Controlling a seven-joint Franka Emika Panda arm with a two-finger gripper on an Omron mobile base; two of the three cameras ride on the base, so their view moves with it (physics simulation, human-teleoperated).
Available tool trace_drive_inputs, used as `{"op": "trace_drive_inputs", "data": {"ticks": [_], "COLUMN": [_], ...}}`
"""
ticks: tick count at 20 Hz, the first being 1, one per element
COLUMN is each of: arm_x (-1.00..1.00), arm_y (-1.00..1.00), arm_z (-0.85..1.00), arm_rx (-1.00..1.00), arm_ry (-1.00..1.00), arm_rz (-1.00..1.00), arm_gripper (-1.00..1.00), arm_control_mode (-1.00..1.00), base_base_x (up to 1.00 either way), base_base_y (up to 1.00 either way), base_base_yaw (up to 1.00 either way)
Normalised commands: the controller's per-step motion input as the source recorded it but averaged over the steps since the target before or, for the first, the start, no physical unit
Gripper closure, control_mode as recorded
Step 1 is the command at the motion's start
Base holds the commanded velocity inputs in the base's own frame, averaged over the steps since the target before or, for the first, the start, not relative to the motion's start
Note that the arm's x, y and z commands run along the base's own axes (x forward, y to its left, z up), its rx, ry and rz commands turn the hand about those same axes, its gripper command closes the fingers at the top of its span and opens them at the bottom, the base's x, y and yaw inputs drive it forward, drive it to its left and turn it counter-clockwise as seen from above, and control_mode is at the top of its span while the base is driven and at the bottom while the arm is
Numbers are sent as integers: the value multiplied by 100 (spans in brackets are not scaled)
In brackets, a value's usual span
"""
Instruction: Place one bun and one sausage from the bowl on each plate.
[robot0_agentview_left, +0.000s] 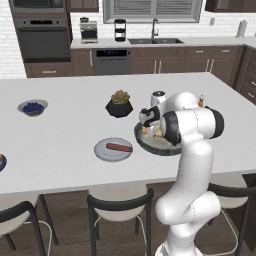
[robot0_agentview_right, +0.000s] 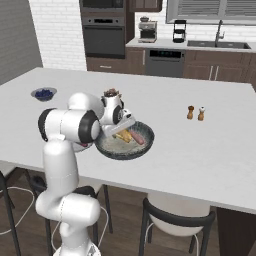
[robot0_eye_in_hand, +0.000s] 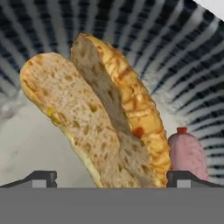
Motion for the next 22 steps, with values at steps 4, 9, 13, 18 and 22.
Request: {"op": "trace_drive_inputs", "data": {"ticks": [4, 9, 13, 18, 22], "arm_x": [20, 25, 19, 9, -27], "arm_y": [-8, 0, 0, 0, 0], "arm_z": [-4, -45, -33, -32, -3], "arm_rx": [0, -2, -2, 0, 0], "arm_ry": [-3, 0, 0, 1, -1], "arm_rz": [0, 0, 0, 0, 0], "arm_gripper": [-100, -100, -100, 100, 100], "arm_control_mode": [-100, -100, -100, -100, -100], "base_base_x": [0, 0, 0, 0, 0], "base_base_y": [0, 0, 0, 0, 0], "base_base_yaw": [0, 0, 0, 0, 0]}}
